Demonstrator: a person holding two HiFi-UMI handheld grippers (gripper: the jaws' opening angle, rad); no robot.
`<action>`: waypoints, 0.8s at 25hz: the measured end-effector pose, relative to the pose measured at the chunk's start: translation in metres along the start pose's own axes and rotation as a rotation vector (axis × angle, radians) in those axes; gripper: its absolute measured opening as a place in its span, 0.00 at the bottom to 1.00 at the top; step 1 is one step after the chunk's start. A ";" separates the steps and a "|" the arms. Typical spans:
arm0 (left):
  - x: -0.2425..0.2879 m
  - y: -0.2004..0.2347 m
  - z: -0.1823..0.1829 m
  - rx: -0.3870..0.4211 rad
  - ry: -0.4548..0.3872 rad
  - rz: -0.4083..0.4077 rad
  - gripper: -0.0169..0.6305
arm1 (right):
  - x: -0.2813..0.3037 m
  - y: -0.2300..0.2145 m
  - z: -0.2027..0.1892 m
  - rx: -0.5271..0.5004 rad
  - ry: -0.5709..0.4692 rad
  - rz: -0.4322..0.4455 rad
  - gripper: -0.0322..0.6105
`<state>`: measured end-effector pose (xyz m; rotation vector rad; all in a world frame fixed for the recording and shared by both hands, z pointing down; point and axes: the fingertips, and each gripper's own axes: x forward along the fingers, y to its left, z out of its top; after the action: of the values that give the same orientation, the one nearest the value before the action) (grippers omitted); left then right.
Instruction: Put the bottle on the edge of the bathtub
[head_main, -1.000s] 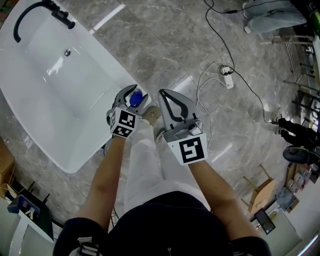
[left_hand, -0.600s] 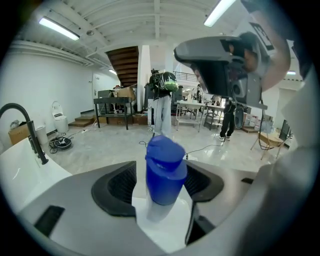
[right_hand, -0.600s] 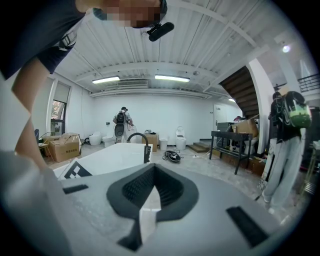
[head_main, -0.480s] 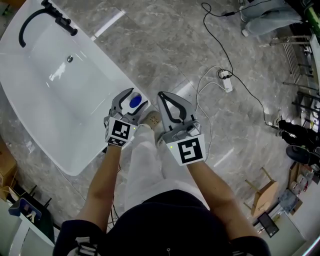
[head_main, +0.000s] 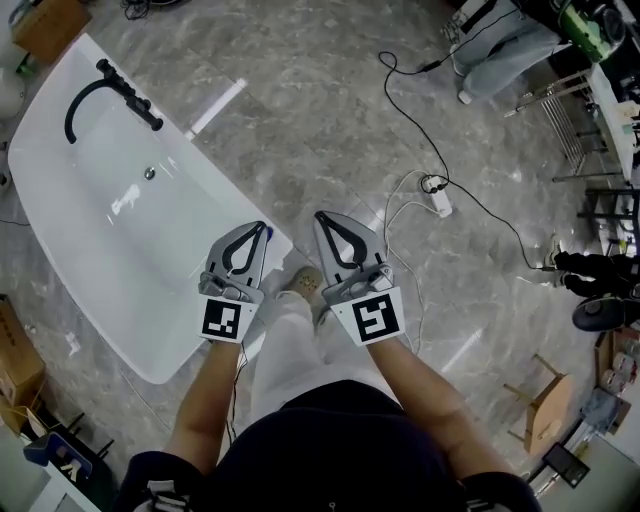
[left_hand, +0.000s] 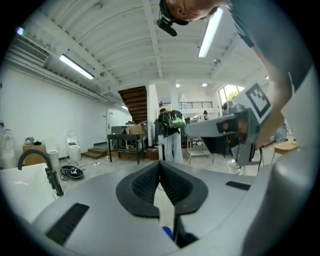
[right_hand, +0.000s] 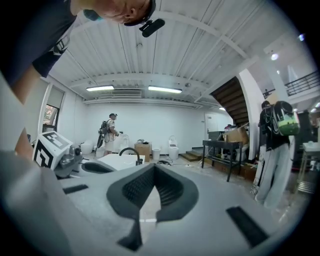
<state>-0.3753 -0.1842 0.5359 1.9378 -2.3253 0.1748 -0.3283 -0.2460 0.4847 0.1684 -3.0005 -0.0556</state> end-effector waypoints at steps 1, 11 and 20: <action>0.000 -0.001 0.016 -0.009 -0.021 0.009 0.03 | -0.005 -0.006 0.010 -0.004 -0.016 -0.015 0.05; 0.007 -0.087 0.175 0.063 -0.174 -0.005 0.03 | -0.124 -0.088 0.103 -0.055 -0.118 -0.238 0.05; 0.043 -0.219 0.272 0.107 -0.304 -0.223 0.03 | -0.289 -0.173 0.147 -0.057 -0.179 -0.622 0.05</action>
<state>-0.1706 -0.3082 0.2777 2.4090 -2.2857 -0.0176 -0.0454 -0.3803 0.2931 1.1315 -2.9810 -0.2268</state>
